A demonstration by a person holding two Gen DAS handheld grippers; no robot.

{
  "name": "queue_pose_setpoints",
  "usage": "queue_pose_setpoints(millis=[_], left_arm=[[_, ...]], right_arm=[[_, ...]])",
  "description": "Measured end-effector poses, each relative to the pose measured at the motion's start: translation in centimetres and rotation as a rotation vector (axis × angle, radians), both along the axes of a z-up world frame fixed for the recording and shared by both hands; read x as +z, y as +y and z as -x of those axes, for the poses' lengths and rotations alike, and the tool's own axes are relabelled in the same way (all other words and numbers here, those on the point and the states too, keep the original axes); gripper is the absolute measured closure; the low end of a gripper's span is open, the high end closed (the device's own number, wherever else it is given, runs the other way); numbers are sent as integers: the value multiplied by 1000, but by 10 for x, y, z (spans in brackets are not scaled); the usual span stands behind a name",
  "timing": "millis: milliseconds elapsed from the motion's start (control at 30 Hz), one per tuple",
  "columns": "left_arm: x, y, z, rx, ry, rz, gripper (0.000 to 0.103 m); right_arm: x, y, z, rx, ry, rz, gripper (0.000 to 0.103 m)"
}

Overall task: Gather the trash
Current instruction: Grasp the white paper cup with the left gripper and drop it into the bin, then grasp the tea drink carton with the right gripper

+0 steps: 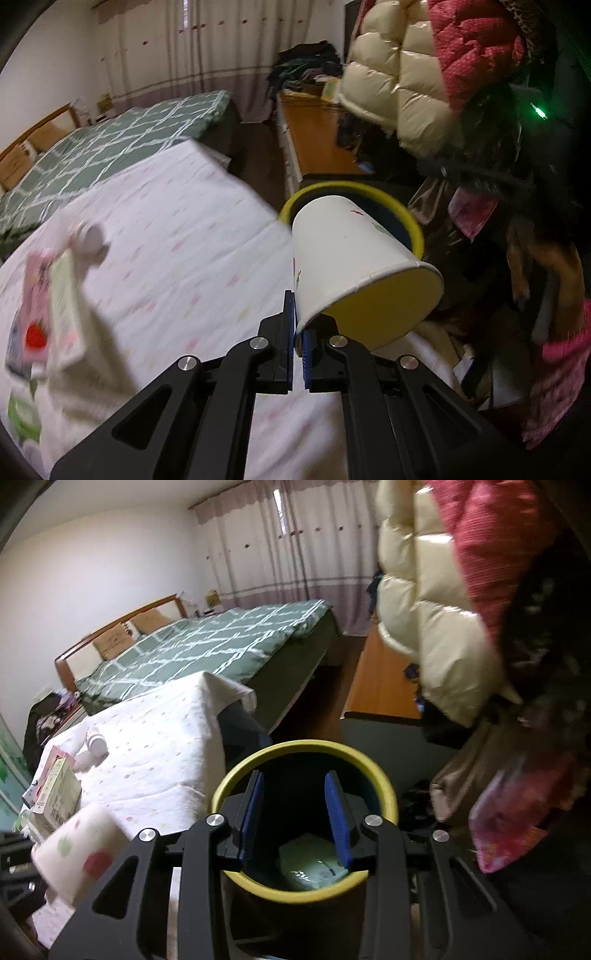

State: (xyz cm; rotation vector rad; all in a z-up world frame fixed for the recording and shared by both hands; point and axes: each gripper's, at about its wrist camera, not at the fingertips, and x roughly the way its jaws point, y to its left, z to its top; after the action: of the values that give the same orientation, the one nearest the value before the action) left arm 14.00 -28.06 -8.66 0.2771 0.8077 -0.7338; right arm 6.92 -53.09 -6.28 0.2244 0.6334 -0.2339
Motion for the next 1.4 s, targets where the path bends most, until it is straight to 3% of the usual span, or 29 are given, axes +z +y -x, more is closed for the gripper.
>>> queue_pose_setpoints(millis=[367,700,733,767,800,833,900,1133,1267,1400], left_arm=[[-27,-116,-58,-57,104,-22,99],[-59,-162,-76,-62,161,-101,98],[-59,-162,-77,-59,167,-103,93],[-59,-162,-78,-57,173,-99,78],[-57,-159,-77,-47,166,-89,39],[-54,-157,-76,-39,146,-80,29],[-45,-152,-71,-42,102,-79,29],[-3,-92,-58,15,86,33,25],[29,-31,-37,97,17,83,16],[65,52,-15,241,-80,128,12]], right_arm=[[-12,-24,42,-80,42,13,69],[-21,-37,52,-108,53,-13,63],[-21,-37,52,-106,52,-15,63],[-21,-36,51,-104,52,-17,63],[-21,-35,51,-102,52,-17,63],[-21,-35,51,-102,52,-18,63],[-20,-33,50,-101,51,-18,63],[-20,-23,45,-88,54,-13,62],[-22,-6,32,-38,66,-16,62],[-27,25,16,45,82,-26,62]])
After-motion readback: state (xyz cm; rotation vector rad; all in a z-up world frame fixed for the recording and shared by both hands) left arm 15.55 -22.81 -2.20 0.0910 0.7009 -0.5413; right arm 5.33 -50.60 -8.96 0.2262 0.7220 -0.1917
